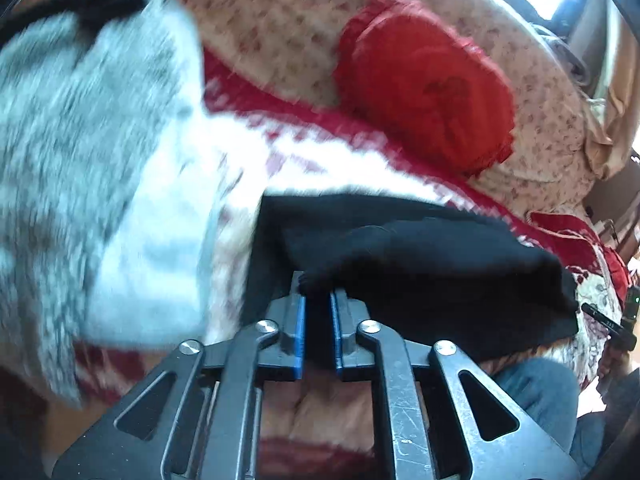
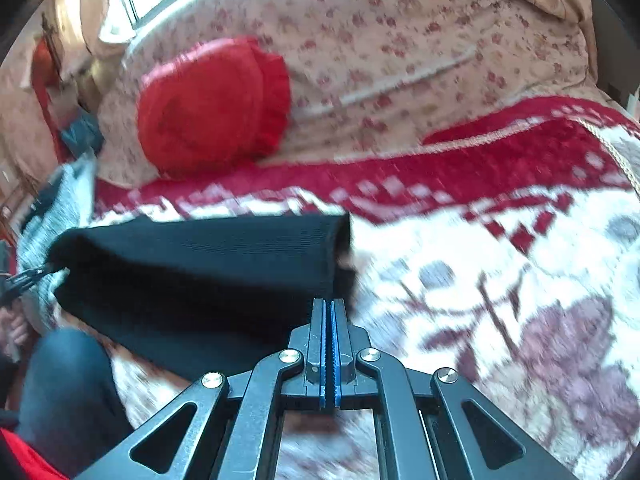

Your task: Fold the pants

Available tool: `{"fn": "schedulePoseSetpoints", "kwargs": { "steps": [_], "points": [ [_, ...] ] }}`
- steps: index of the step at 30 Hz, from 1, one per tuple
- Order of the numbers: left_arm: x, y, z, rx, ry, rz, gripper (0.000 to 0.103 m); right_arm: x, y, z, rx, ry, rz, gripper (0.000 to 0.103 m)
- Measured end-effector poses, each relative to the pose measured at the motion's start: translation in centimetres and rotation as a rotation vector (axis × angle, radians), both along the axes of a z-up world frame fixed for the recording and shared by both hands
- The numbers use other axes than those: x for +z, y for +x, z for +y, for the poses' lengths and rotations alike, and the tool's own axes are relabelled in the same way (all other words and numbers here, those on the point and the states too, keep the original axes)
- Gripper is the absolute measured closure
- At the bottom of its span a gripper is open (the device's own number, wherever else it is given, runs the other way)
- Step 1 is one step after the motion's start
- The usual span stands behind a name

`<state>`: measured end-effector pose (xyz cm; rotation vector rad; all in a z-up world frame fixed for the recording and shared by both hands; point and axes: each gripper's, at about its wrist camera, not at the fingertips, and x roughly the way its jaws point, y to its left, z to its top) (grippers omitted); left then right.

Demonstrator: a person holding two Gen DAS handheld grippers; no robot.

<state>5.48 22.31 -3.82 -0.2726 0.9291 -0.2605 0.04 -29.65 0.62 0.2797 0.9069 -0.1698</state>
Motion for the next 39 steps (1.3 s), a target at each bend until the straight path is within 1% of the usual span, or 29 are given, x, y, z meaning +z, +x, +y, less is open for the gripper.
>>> {"fn": "schedulePoseSetpoints", "kwargs": {
  "steps": [2, 3, 4, 7, 8, 9, 10, 11, 13, 14, 16, 18, 21, 23, 25, 26, 27, 28, 30, 31, 33, 34, 35, 37, 39],
  "points": [
    [-1.1, -0.5, 1.3, 0.038, -0.061, 0.07, 0.094, -0.7, -0.5, -0.6, -0.023, 0.027, 0.027, 0.101],
    [-1.6, -0.8, 2.0, 0.06, -0.11, 0.105, 0.094, -0.7, -0.7, -0.7, -0.034, 0.032, 0.031, 0.101],
    [-1.9, -1.1, 2.4, 0.076, -0.144, 0.123, 0.094, -0.6, -0.7, -0.8, -0.039, 0.031, 0.029, 0.101],
    [-2.4, -2.0, 3.6, 0.114, -0.32, 0.187, 0.094, 0.0, -0.9, -0.9, -0.074, 0.008, 0.006, 0.1],
    [-2.6, -2.3, 3.7, 0.129, -0.393, 0.208, 0.092, 0.1, -1.0, -1.0, -0.084, 0.002, 0.003, 0.1],
    [-2.9, -2.5, 3.8, 0.143, -0.481, 0.238, 0.081, 0.3, -1.0, -1.0, -0.093, -0.003, 0.0, 0.1],
    [-3.0, -2.6, 3.8, 0.153, -0.541, 0.256, 0.067, 0.7, -1.2, -0.9, -0.103, -0.012, -0.018, 0.1],
    [-3.2, -2.6, 3.6, 0.166, -0.612, 0.273, 0.063, 1.1, -1.3, -0.8, -0.108, -0.013, -0.034, 0.1],
    [-3.2, -2.1, 3.4, 0.166, -0.686, 0.29, 0.062, 2.0, -1.5, -0.7, -0.125, -0.013, -0.069, 0.1],
    [-3.1, -1.5, 3.2, 0.162, -0.699, 0.295, 0.062, 2.6, -1.8, -0.7, -0.136, -0.018, -0.093, 0.1],
    [-2.9, -0.7, 2.8, 0.176, -0.675, 0.293, 0.062, 3.3, -1.9, -0.7, -0.151, -0.02, -0.125, 0.1],
    [-3.1, 0.0, 2.5, 0.176, -0.679, 0.284, 0.062, 3.7, -2.0, -0.7, -0.157, -0.012, -0.147, 0.1],
    [-4.0, 0.2, 2.8, 0.201, -0.683, 0.301, 0.062, 3.8, -2.0, -0.7, -0.162, -0.008, -0.149, 0.1],
    [-4.1, 0.4, 2.8, 0.201, -0.668, 0.292, 0.062, 3.8, -2.0, -0.6, -0.158, -0.01, -0.149, 0.1],
    [-3.8, 0.4, 2.5, 0.2, -0.636, 0.265, 0.062, 3.9, -2.2, -0.4, -0.161, -0.008, -0.152, 0.1],
    [-3.3, 0.4, 2.2, 0.198, -0.603, 0.24, 0.065, 4.0, -2.5, -0.4, -0.165, 0.015, -0.166, 0.1],
    [-2.6, 0.3, 1.7, 0.183, -0.547, 0.207, 0.082, 4.0, -2.7, -0.4, -0.169, 0.038, -0.179, 0.1],
    [-2.0, 0.2, 1.0, 0.155, -0.481, 0.185, 0.087, 3.9, -3.4, -0.4, -0.178, 0.089, -0.205, 0.1],
    [-0.9, -0.2, -0.4, 0.134, -0.354, 0.134, 0.088, 3.7, -4.3, -0.6, -0.206, 0.173, -0.242, 0.1],
    [-0.5, -0.4, -1.0, 0.129, -0.311, 0.116, 0.088, 3.2, -5.1, -0.9, -0.241, 0.249, -0.272, 0.099],
    [0.4, -0.6, -2.3, 0.115, -0.216, 0.068, 0.088, 2.1, -6.1, -1.6, -0.293, 0.396, -0.314, 0.093],
    [0.8, -0.8, -2.8, 0.106, -0.169, 0.047, 0.088, 0.8, -6.6, -2.1, -0.33, 0.518, -0.322, 0.085],
    [1.2, -0.9, -3.4, 0.093, -0.129, 0.026, 0.088, -0.1, -6.8, -2.2, -0.351, 0.596, -0.319, 0.081],
    [1.4, -1.0, -3.9, 0.082, -0.108, 0.013, 0.087, -2.3, -6.9, -2.1, -0.378, 0.757, -0.307, 0.081],
    [1.2, -0.9, -3.9, 0.088, -0.113, 0.017, 0.086, -3.3, -6.6, -1.5, -0.381, 0.811, -0.291, 0.081]
  ]
}}
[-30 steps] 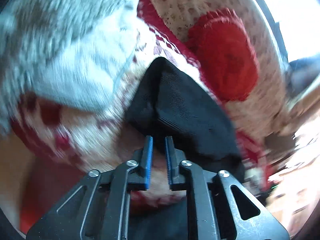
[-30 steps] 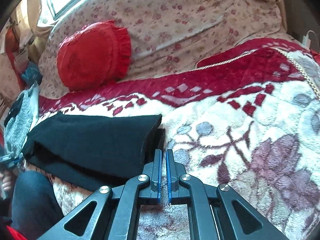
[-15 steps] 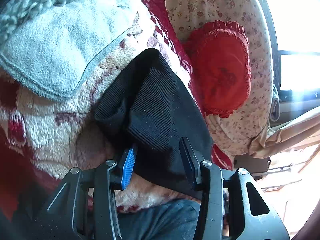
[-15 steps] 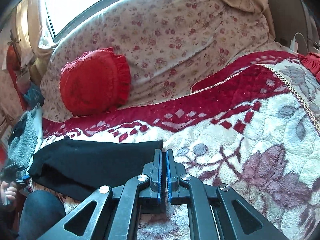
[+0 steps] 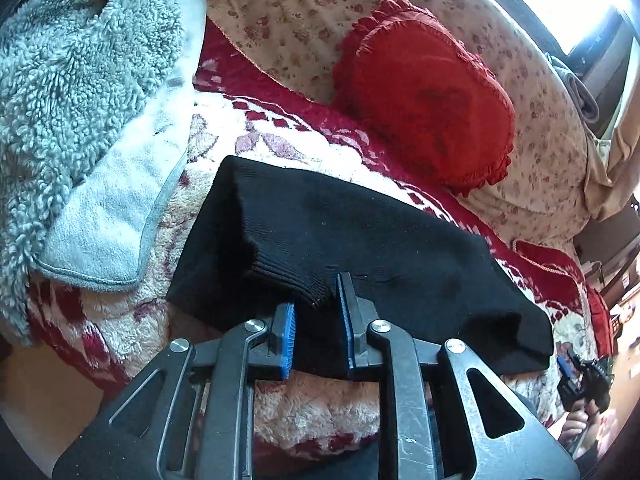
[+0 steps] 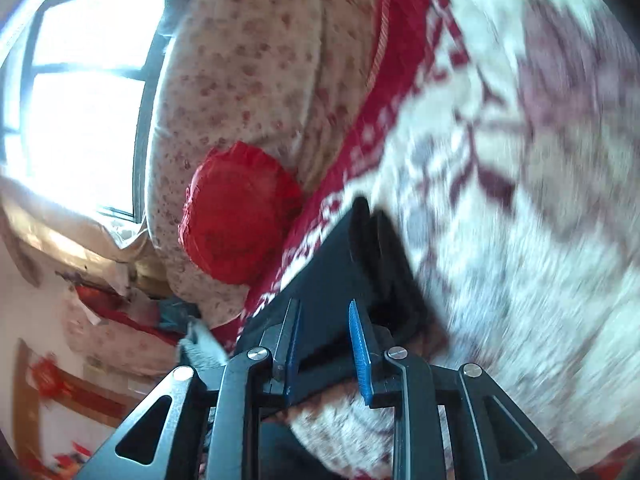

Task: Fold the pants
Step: 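Press the folded pants down with the left gripper and open it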

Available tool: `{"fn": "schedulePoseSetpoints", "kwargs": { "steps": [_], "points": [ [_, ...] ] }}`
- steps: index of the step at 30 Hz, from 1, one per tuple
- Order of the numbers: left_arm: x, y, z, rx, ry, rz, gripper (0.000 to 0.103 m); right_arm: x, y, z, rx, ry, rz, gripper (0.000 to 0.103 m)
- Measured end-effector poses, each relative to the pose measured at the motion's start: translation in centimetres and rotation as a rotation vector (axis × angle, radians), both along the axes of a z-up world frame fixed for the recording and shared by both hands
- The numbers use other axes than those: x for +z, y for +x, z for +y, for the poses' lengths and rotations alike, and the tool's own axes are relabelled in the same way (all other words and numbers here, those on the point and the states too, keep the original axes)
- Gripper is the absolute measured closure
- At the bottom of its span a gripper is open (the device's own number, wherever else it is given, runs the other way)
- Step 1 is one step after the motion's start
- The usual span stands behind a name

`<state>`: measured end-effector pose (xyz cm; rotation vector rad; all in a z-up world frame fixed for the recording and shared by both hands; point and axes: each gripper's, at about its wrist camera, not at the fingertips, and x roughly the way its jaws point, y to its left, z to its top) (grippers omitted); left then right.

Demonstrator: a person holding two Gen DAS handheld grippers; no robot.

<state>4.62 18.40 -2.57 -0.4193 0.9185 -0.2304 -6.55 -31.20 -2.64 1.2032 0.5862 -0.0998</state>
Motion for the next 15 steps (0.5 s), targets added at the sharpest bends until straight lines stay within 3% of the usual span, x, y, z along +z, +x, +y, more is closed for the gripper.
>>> {"fn": "schedulePoseSetpoints", "kwargs": {
  "steps": [3, 7, 12, 15],
  "points": [
    [-0.8, 0.7, 0.6, 0.023, -0.039, 0.038, 0.086, -0.7, 1.0, 0.7, 0.029, 0.035, 0.002, 0.081],
    [-1.8, 0.8, 1.6, 0.051, -0.097, 0.09, 0.086, -2.5, 1.4, 0.4, -0.013, 0.049, 0.11, 0.081],
    [-1.4, 0.7, 1.5, 0.037, -0.091, 0.075, 0.095, -3.5, 1.2, -0.2, -0.073, 0.113, 0.074, 0.081],
    [-0.9, 0.7, 1.5, 0.036, -0.081, 0.062, 0.098, -2.5, 2.6, 0.1, -0.022, 0.051, 0.069, 0.085]
  ]
}}
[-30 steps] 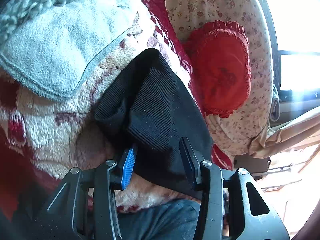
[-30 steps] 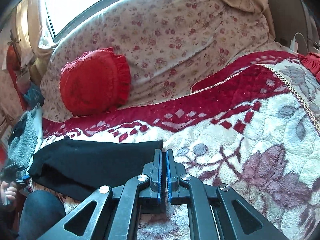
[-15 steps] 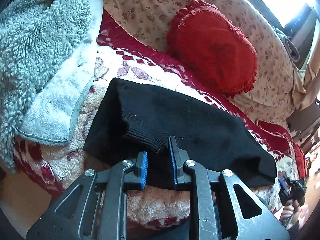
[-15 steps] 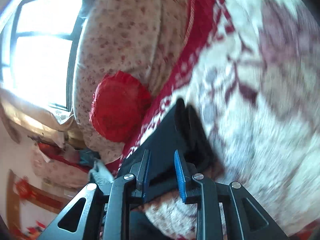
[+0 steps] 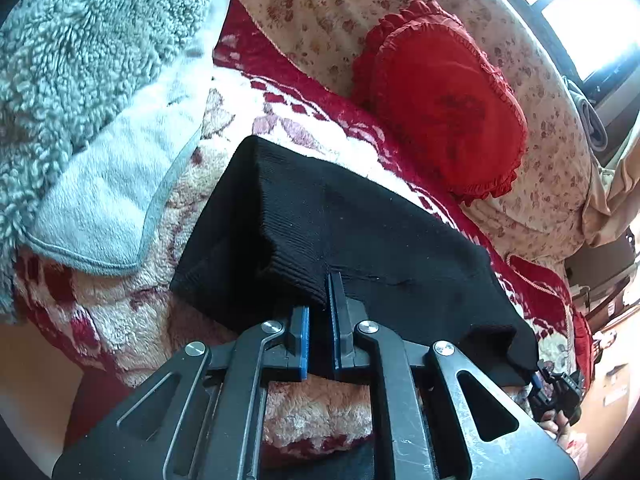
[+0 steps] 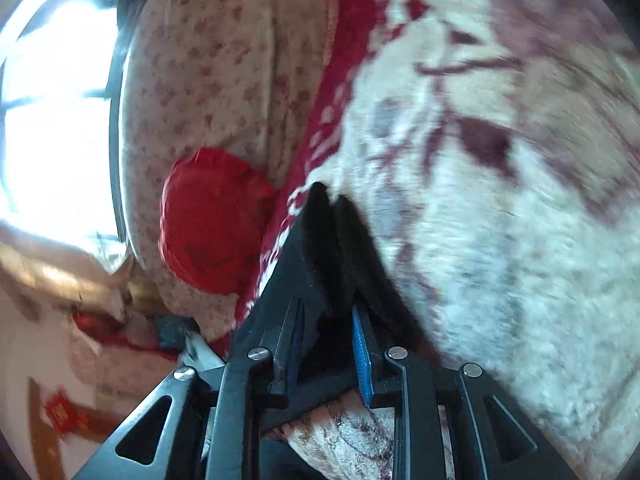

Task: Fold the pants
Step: 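Press the folded pants down with the left gripper and open it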

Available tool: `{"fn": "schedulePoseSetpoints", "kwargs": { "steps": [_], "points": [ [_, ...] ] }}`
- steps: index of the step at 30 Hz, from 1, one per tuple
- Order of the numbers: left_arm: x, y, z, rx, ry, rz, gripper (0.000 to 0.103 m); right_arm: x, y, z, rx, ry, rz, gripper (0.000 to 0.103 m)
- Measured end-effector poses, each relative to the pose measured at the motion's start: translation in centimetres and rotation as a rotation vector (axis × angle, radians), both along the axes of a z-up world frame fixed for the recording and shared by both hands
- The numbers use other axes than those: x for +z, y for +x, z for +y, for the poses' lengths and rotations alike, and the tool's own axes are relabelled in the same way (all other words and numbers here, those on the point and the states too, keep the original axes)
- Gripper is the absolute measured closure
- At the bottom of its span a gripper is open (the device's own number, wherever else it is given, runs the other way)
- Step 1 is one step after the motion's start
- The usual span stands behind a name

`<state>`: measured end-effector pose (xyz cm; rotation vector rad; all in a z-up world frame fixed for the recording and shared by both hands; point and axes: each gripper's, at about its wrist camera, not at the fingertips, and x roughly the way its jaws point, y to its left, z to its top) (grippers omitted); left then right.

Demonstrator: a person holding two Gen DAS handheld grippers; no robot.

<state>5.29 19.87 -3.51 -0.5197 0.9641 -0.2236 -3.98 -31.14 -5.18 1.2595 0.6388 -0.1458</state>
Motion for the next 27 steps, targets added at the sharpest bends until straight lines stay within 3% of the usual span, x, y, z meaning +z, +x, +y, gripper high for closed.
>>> {"fn": "schedulePoseSetpoints", "kwargs": {
  "steps": [1, 5, 7, 8, 12, 17, 20, 24, 27],
  "points": [
    [0.2, 0.0, 0.2, 0.006, 0.004, -0.006, 0.098, 0.4, 0.4, 0.4, 0.033, -0.044, 0.012, 0.097],
    [1.8, -1.3, 2.1, 0.021, -0.009, -0.038, 0.098, 2.9, 0.5, 1.4, 0.066, -0.164, -0.01, 0.099],
    [1.4, -1.4, 2.5, 0.005, 0.0, -0.025, 0.099, 3.6, -0.3, 1.6, 0.065, -0.187, -0.021, 0.099],
    [0.8, -1.2, 2.4, -0.009, 0.015, -0.006, 0.099, 3.5, -0.5, 1.6, 0.064, -0.204, 0.02, 0.099],
    [-0.4, -0.9, 1.5, -0.013, 0.087, -0.008, 0.098, 1.0, -0.5, 1.4, 0.07, -0.162, 0.132, 0.099],
    [0.2, -1.5, 2.0, 0.007, 0.09, -0.047, 0.098, 1.0, -0.7, 1.4, 0.066, -0.161, 0.125, 0.099],
    [-0.9, -1.1, 2.1, 0.014, 0.086, -0.014, 0.097, 0.4, -0.8, 1.2, 0.069, -0.149, 0.149, 0.099],
    [-1.5, -1.0, 1.4, 0.011, 0.157, -0.034, 0.083, 0.1, -0.6, 0.9, 0.049, -0.173, 0.183, 0.099],
    [-1.2, -1.5, 2.1, 0.013, 0.145, -0.022, 0.072, 0.9, -0.5, 0.9, 0.033, -0.241, 0.202, 0.099]
  ]
}}
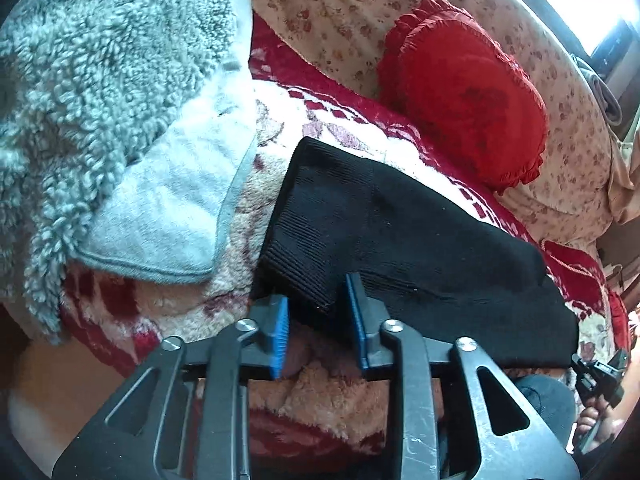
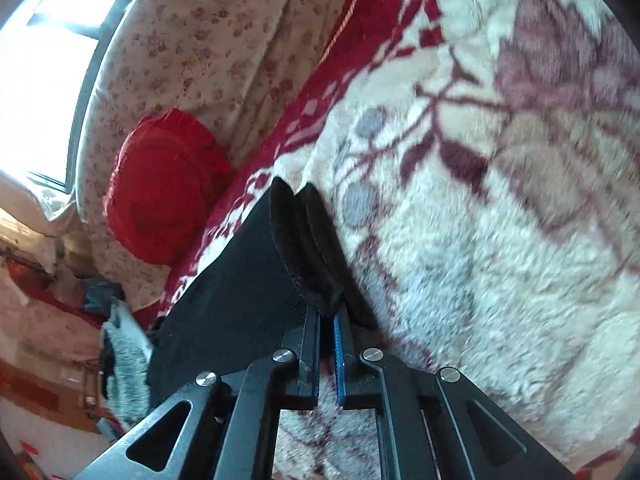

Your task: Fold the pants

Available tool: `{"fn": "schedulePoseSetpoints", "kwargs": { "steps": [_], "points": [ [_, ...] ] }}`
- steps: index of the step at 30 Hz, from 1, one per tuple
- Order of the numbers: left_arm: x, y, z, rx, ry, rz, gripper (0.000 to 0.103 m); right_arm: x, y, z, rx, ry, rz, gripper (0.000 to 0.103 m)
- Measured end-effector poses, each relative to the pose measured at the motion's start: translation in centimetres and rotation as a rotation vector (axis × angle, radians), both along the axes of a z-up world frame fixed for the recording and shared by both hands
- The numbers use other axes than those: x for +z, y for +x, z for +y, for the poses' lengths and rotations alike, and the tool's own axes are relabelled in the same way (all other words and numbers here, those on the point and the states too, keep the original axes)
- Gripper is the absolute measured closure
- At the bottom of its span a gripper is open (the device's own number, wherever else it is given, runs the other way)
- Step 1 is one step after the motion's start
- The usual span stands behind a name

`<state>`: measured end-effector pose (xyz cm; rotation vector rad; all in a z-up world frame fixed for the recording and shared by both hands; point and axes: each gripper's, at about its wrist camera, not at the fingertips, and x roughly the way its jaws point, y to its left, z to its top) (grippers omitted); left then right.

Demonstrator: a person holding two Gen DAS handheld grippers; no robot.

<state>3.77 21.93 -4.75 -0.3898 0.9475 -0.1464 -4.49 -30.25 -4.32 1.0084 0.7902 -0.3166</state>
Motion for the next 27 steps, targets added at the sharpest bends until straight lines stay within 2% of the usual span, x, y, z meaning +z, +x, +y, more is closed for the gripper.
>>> {"fn": "schedulePoseSetpoints", "kwargs": {
  "steps": [1, 3, 6, 8, 10, 13, 15, 16, 18, 19, 21, 27],
  "points": [
    [0.3, -0.4, 0.3, 0.009, 0.008, -0.008, 0.067, 0.2, 0.0, 0.0, -0.004, -0.016, 0.005, 0.099],
    [1.0, -1.3, 1.0, 0.081, 0.074, -0.04, 0.067, 0.9, 0.1, 0.0, -0.015, -0.071, 0.019, 0.099],
    [3.0, -2.8, 2.0, 0.182, 0.149, -0.143, 0.067, 3.2, -0.1, 0.5, -0.053, -0.253, 0.052, 0.099],
    [4.3, -3.2, 1.1, 0.154, 0.185, -0.222, 0.067, 5.0, -0.2, 1.0, -0.07, -0.365, 0.032, 0.099],
    [4.5, -2.8, -0.9, 0.054, 0.206, -0.257, 0.067, 6.6, 0.8, 2.7, 0.002, -0.452, -0.033, 0.099],
    [2.6, -1.4, -3.1, -0.062, 0.176, -0.198, 0.067, 6.7, 2.8, 5.4, 0.188, -0.456, -0.085, 0.099],
    [0.2, -0.8, -4.6, -0.104, 0.187, -0.129, 0.067, 5.5, 3.6, 6.4, 0.243, -0.438, -0.048, 0.099],
    [-0.8, -0.7, -5.3, -0.109, 0.214, -0.11, 0.067, 4.6, 3.8, 6.4, 0.241, -0.436, 0.005, 0.099],
    [-0.8, -1.2, -6.3, -0.105, 0.271, -0.154, 0.067, 2.1, 3.9, 5.3, 0.205, -0.444, 0.181, 0.102],
    [-0.9, -1.2, -6.4, -0.103, 0.28, -0.155, 0.067, 1.4, 3.6, 4.5, 0.19, -0.439, 0.198, 0.103],
    [-0.9, -1.0, -6.4, -0.104, 0.279, -0.154, 0.067, 1.3, 2.9, 3.2, 0.175, -0.395, 0.156, 0.103],
    [-1.1, -0.8, -5.9, -0.121, 0.26, -0.15, 0.066, 2.6, 3.9, 3.9, 0.132, -0.477, 0.207, 0.103]
  ]
}}
